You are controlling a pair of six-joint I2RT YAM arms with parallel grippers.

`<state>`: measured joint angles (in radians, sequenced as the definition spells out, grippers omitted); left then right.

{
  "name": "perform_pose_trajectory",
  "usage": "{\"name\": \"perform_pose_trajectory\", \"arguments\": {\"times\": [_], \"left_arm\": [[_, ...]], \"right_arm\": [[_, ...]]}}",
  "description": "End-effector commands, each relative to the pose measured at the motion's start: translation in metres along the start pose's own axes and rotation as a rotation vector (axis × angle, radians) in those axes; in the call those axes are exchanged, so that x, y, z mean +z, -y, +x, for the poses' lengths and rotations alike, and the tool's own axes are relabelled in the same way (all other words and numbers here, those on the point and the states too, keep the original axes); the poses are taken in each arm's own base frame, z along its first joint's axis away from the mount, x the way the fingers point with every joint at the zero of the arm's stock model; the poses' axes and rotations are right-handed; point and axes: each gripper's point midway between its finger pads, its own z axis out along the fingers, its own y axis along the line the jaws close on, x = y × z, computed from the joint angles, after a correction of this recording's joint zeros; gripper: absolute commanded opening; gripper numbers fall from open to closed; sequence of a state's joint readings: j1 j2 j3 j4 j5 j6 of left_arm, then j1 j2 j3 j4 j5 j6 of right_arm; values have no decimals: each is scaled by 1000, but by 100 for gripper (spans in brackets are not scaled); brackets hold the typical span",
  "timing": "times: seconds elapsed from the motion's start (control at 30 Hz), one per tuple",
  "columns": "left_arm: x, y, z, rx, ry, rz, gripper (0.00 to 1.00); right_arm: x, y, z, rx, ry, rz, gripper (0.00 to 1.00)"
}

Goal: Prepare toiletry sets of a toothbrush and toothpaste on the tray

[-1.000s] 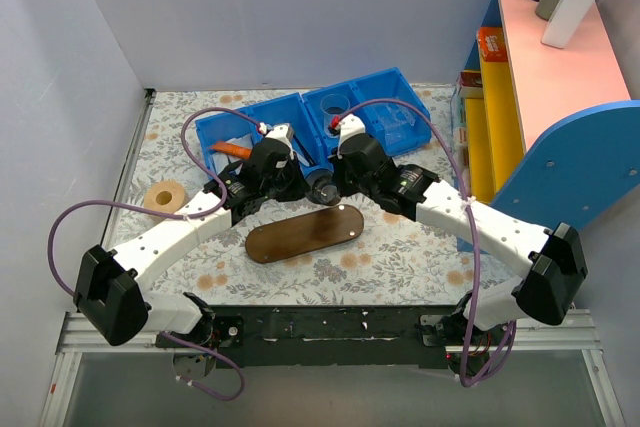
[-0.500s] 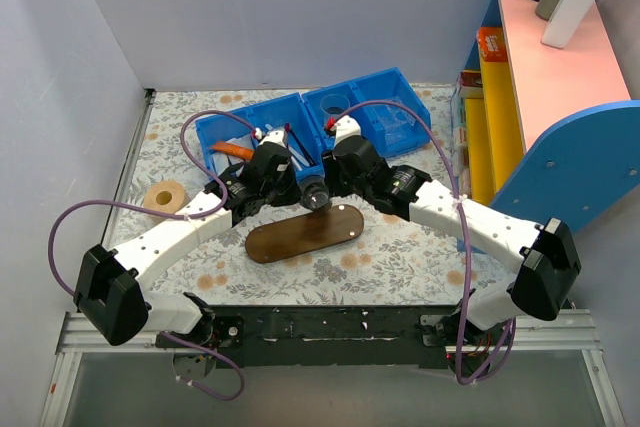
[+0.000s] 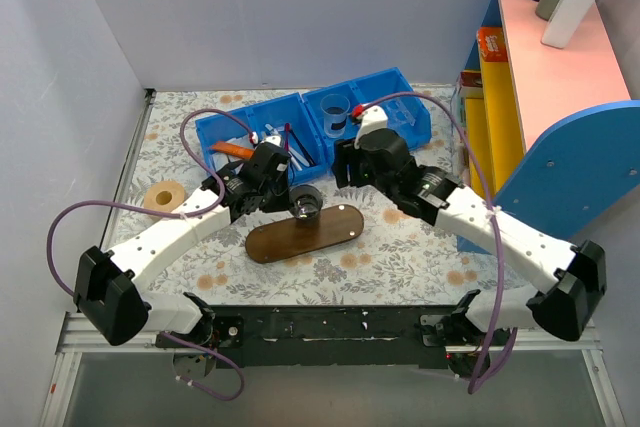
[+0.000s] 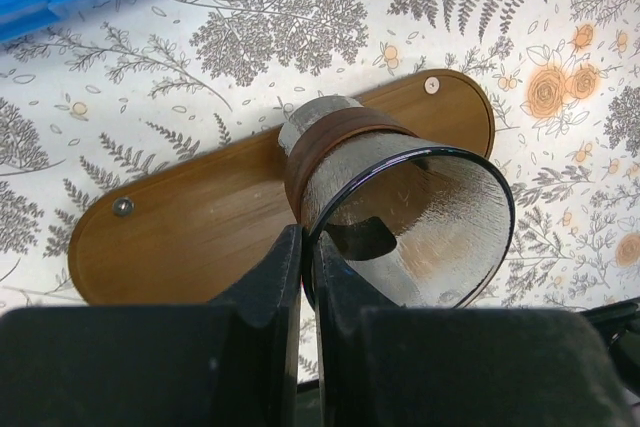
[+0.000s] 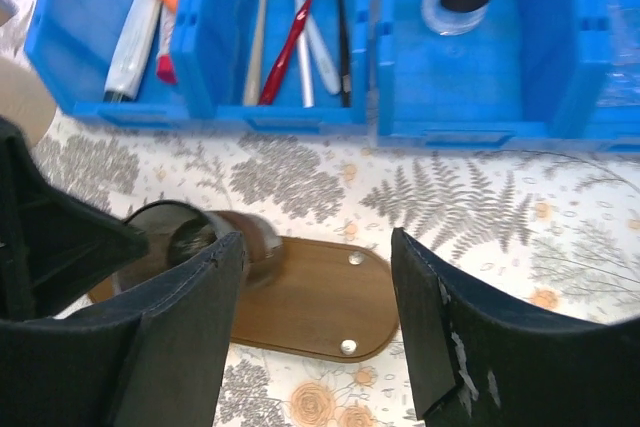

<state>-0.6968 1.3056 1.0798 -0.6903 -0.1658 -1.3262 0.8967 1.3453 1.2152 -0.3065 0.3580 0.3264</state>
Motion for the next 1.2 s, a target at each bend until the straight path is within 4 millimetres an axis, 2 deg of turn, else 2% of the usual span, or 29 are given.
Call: {"name": "perform_pose_trajectory", "arguments": {"times": [0.0, 0.07, 0.13, 0.27, 0.37, 0.5, 0.53, 0.63, 0.8, 1.17], "left_arm": [[-33, 12, -22, -47, 39, 40, 0], [-40, 8, -22, -66, 45, 38, 0], [-49, 3, -23, -84, 59, 38, 0], [-49, -24, -23, -162, 71, -68, 0], [-54, -31, -21, -216, 86, -80, 0], [-57, -43, -17, -279, 108, -94, 0], [-57, -53, -9, -296, 82, -144, 0], [-55, -73, 0, -384, 50, -251, 0], [-62, -70, 3, -510, 91, -201, 0], [-74, -101, 12, -650, 178, -302, 0]], "right_arm": [[-19, 37, -19, 44, 97, 72, 68], [-26, 55, -21, 64, 115, 104, 70], [-28, 71, -14, 79, 109, 130, 70], [-37, 85, -14, 101, 135, 141, 70], [-38, 90, -10, 102, 129, 152, 71], [-36, 93, -5, 105, 116, 155, 71], [-35, 93, -3, 108, 112, 151, 71], [-34, 91, -2, 107, 109, 144, 71], [-32, 91, -2, 114, 111, 138, 71], [-31, 87, 0, 123, 107, 117, 71]]}}
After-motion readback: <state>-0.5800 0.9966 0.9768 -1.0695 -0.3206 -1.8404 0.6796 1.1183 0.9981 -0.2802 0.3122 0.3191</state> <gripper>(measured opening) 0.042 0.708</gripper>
